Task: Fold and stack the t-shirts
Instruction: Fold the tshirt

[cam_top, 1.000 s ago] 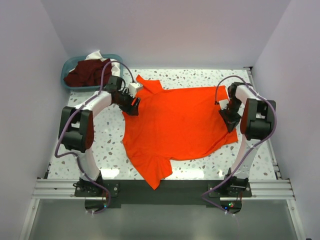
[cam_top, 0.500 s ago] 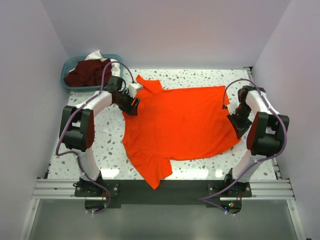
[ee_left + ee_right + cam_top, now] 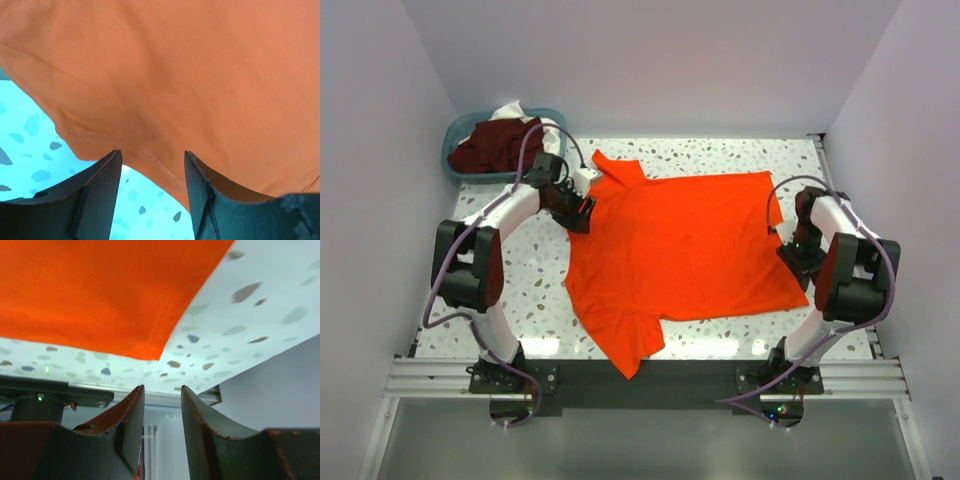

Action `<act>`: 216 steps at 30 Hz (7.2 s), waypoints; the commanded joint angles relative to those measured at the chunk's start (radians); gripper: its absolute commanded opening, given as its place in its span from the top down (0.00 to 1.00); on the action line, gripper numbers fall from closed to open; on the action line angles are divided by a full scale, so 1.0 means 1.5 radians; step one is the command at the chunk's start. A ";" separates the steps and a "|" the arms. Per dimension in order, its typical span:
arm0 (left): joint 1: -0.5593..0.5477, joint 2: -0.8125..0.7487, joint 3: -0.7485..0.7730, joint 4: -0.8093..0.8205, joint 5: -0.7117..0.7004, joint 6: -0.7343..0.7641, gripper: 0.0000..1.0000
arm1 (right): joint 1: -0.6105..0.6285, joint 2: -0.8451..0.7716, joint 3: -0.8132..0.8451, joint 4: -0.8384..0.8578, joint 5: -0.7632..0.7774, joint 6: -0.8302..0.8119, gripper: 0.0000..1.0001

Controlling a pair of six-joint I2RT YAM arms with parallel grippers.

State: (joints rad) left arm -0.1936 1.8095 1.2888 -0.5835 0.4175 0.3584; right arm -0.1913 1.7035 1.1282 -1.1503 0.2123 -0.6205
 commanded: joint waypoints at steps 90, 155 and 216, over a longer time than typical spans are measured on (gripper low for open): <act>-0.246 -0.321 -0.281 -0.054 0.056 0.200 0.32 | 0.122 -0.178 -0.207 0.279 -0.113 -0.338 0.55; -0.227 -0.244 -0.017 -0.308 -0.079 0.308 1.00 | 0.085 -0.191 -0.073 0.081 -0.189 -0.341 1.00; -0.044 0.224 0.499 -0.311 0.005 0.389 0.48 | 0.061 0.188 0.333 0.057 -0.166 -0.201 0.43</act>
State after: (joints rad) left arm -0.3271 2.2005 1.9984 -1.0504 0.3378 1.0420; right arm -0.0669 2.0106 1.5654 -1.0515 -0.0338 -1.0153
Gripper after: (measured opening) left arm 0.474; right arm 0.528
